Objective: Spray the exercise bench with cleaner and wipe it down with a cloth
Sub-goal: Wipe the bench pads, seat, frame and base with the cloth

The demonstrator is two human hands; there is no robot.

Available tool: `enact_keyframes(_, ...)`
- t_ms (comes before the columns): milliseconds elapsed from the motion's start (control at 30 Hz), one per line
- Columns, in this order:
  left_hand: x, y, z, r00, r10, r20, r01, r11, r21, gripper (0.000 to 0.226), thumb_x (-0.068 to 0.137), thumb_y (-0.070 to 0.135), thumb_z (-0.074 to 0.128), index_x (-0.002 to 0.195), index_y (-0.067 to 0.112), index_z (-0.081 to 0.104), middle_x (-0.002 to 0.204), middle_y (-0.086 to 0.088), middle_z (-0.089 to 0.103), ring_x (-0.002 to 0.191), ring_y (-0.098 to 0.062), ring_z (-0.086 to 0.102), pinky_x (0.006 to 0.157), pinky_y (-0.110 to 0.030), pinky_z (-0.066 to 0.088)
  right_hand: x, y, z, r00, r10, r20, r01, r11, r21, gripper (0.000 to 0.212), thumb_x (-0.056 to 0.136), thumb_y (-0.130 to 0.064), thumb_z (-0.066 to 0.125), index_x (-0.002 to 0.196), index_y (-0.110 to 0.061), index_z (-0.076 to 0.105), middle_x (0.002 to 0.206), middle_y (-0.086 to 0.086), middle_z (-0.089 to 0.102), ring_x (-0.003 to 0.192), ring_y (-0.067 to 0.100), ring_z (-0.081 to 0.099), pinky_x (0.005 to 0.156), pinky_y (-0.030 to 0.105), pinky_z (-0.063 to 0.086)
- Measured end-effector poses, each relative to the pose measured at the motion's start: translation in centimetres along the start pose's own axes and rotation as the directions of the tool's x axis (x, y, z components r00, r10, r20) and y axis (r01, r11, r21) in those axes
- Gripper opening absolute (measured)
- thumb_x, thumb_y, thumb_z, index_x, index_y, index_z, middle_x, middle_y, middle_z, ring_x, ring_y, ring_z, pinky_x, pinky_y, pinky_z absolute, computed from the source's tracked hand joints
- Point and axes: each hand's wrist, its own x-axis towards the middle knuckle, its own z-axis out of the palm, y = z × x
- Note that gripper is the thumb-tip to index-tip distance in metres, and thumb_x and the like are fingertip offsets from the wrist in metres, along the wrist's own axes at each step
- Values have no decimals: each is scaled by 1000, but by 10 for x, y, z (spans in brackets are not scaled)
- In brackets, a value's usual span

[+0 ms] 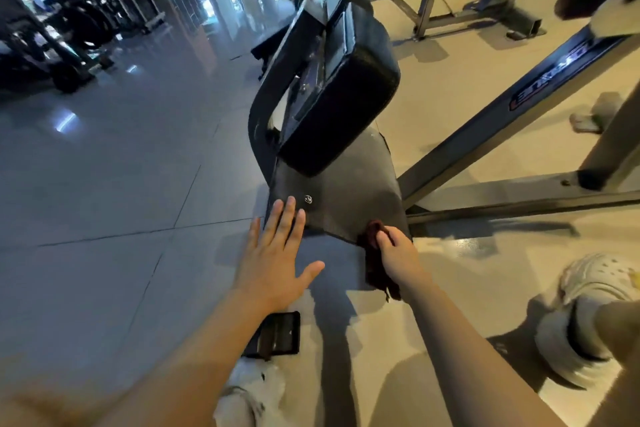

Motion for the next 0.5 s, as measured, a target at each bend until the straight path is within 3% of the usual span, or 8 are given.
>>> enact_keyframes(33, 0, 2, -4, 1000, -12, 9, 12, 1000, 6, 96, 75, 79, -12, 150, 20, -22, 145, 1, -48, 131, -16, -48, 112, -42, -21, -9, -8, -1, 998, 54, 13, -56, 987, 151, 22, 107, -26, 33, 111, -18, 53, 102, 8, 58, 80, 17, 58, 51, 15, 47)
enact_keyframes(67, -1, 4, -9, 999, -25, 26, 25, 1000, 7, 90, 82, 76, -1, 150, 20, -20, 146, 1, -46, 131, -16, -47, 112, -43, -20, -18, -17, 1, 996, 88, 35, -94, 957, 275, 23, 107, -28, 34, 104, -19, 55, 102, 10, 59, 81, 19, 59, 50, 19, 48)
enact_keyframes(133, -3, 11, -20, 998, -35, 43, 40, 994, -105, 78, 95, 64, 22, 153, 22, -9, 154, 0, -33, 133, -13, -39, 113, -41, -18, -32, -27, 9, 990, 110, 88, -138, 877, 460, 22, 105, -33, 38, 108, -22, 57, 115, 10, 61, 97, 24, 62, 67, 30, 53)
enact_keyframes(200, -11, 16, -29, 995, -64, -77, 29, 919, -392, 66, 98, 53, 36, 154, 24, 15, 161, 3, -10, 140, -5, -21, 118, -37, -8, -47, -36, 19, 986, 99, 131, -159, 774, 613, 23, 103, -36, 44, 121, -23, 52, 120, 8, 62, 104, 26, 63, 74, 37, 55)
enact_keyframes(267, -27, 18, -37, 951, -200, -237, -20, 723, -691, 46, 97, 42, 49, 140, 26, 47, 154, 11, 27, 141, 2, 15, 117, -26, 17, -64, -47, 28, 976, 87, 198, -199, 716, 669, 29, 101, -37, 49, 126, -22, 51, 115, 11, 67, 102, 29, 67, 73, 41, 58)
enact_keyframes(333, -46, 12, -43, 925, -304, -228, -49, 500, -865, 28, 92, 38, 57, 117, 26, 62, 127, 16, 54, 116, 7, 48, 99, -17, 44, -79, -59, 40, 960, 55, 276, -231, 713, 662, 32, 100, -35, 50, 125, -18, 56, 111, 14, 70, 100, 31, 69, 76, 45, 60)
enact_keyframes(400, -60, 0, -44, 940, -323, -107, -16, 272, -962, 27, 84, 45, 59, 107, 31, 64, 106, 15, 64, 97, 2, 61, 81, -18, 54, -89, -68, 59, 939, 10, 343, -247, 714, 656, 33, 98, -32, 49, 123, -13, 58, 112, 18, 69, 102, 34, 68, 82, 47, 58)
enact_keyframes(500, -62, -30, -33, 926, -377, 22, 64, 101, -993, 28, 79, 42, 68, 104, 42, 55, 100, 17, 64, 94, 2, 62, 76, -15, 54, -96, -78, 97, 926, -41, 375, -218, 754, 620, 32, 94, -25, 51, 123, -12, 59, 113, 18, 68, 106, 32, 66, 85, 44, 56)
